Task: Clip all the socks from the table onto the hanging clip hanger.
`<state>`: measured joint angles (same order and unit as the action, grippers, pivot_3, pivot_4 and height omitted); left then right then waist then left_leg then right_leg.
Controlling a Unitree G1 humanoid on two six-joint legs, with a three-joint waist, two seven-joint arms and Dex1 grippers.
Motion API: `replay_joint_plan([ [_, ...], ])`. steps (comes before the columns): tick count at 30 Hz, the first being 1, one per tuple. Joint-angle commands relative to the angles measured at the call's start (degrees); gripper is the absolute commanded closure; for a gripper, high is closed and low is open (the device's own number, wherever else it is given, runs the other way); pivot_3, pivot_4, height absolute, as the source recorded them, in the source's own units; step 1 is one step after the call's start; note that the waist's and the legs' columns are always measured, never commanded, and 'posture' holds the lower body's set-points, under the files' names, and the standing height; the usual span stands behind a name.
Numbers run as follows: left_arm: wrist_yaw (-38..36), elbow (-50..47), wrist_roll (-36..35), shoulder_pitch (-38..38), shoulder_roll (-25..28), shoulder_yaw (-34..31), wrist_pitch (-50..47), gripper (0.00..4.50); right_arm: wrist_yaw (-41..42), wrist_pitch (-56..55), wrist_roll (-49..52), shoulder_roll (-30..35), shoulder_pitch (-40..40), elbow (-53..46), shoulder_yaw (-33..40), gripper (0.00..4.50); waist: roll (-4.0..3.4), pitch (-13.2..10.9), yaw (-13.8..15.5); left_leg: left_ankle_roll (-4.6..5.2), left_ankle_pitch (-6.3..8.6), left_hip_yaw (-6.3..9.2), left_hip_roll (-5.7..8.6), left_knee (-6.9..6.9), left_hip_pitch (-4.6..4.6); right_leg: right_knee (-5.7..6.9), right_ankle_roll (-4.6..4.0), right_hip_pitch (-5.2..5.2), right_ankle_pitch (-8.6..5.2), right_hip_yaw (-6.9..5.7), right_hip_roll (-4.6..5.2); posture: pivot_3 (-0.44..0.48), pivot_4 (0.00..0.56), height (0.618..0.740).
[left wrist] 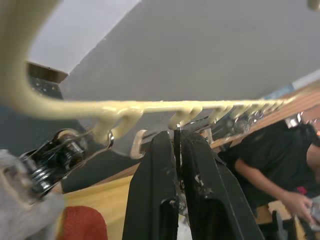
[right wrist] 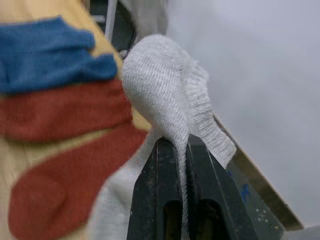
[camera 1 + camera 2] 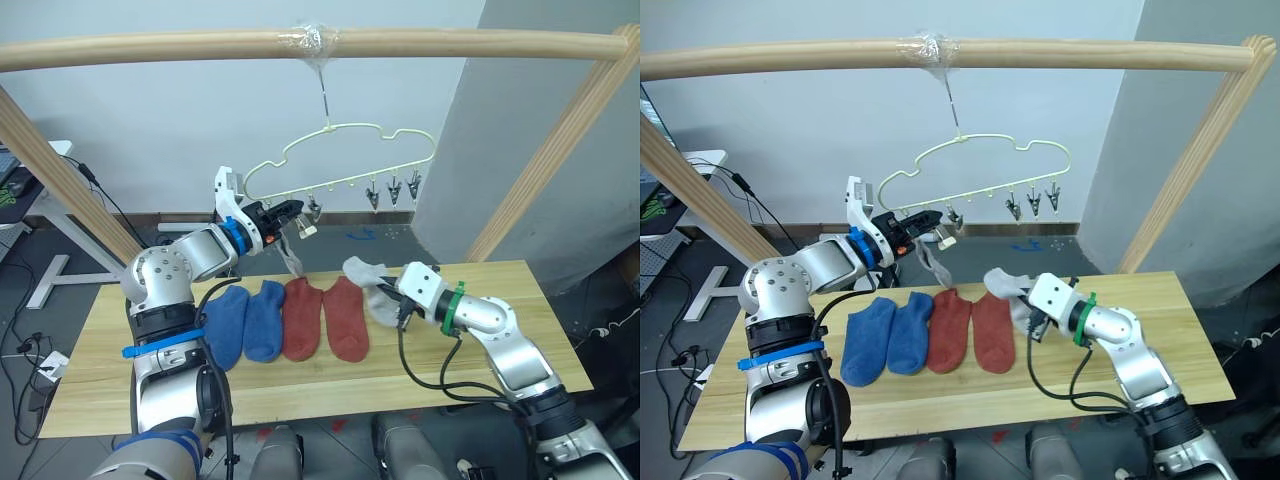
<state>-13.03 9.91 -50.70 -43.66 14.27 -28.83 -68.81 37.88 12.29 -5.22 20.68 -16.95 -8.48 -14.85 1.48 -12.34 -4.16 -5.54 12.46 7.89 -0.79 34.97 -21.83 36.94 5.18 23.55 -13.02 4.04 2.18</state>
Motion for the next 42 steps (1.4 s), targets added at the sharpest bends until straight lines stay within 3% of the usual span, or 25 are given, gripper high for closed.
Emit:
replay_joint_plan([
  [1,2.77,-0.08,-2.81,-1.36,-1.02,-1.89,-1.87,4.50,-2.83,3.22,-1.36,-2.22,-2.81,-5.27,-1.02,4.49,0.00,0.00,0.32,0.00,0.00,0.00,0.00,-0.01,-0.02,0.00,0.00,0.02,0.00,0.00,0.00,0.017,0.172,0.740],
  [32,3.72,-1.97,-6.12,-0.15,-0.14,-0.85,-1.13,4.50,-4.85,5.76,-1.91,-7.53,-9.45,-2.64,-4.16,4.49,0.00,0.00,0.94,-0.03,0.02,-0.02,0.00,-0.06,-0.08,-0.08,-0.02,0.09,-0.01,0.00,0.00,0.025,0.183,0.740],
  [33,3.59,-2.15,-6.34,-0.05,-0.09,-0.89,-1.18,3.87,-4.82,5.72,-1.92,-7.54,-9.45,-2.59,-4.17,4.50,0.00,0.00,0.94,-0.03,0.02,-0.02,0.00,-0.08,-0.08,-0.08,-0.03,0.09,-0.01,0.00,0.00,0.025,0.183,0.740],
  [42,3.93,-2.85,-9.06,0.07,0.39,-1.42,-1.90,1.11,-4.78,5.09,-2.10,-7.26,-9.78,-1.53,-3.94,4.50,0.01,-0.01,1.05,-0.03,0.02,-0.01,0.00,-0.08,-0.15,-0.07,-0.03,0.17,-0.02,-0.01,0.01,0.032,0.184,0.740],
])
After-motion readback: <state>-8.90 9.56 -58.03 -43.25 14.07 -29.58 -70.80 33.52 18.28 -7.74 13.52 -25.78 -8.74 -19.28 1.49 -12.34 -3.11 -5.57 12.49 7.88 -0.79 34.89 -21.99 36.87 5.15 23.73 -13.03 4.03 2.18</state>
